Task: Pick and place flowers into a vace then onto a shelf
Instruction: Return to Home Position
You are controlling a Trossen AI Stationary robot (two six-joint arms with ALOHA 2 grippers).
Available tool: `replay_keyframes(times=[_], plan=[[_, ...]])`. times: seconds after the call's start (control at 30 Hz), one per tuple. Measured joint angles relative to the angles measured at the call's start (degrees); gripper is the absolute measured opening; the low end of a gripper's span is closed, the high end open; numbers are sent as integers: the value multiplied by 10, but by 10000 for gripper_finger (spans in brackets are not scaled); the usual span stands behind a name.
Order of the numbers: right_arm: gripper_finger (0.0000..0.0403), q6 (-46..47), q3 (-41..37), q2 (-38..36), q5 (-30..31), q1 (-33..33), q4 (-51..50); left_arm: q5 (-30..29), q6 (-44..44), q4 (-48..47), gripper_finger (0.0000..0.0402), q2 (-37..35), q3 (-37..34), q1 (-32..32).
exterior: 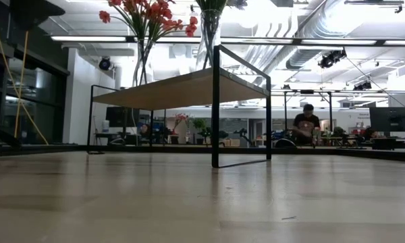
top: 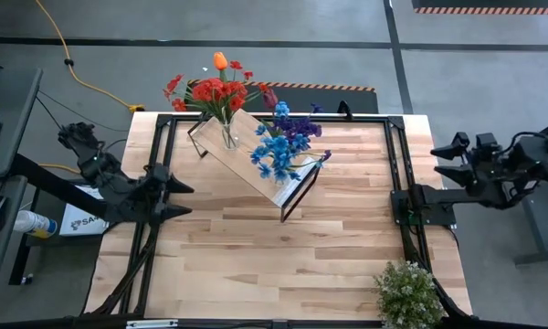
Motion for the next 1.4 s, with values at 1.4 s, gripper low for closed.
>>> replay_keyframes(times=[1.4], plan=[[293,-59,-111,-3,-16,-34,104,-36,209,311,399,-178,-241,1]])
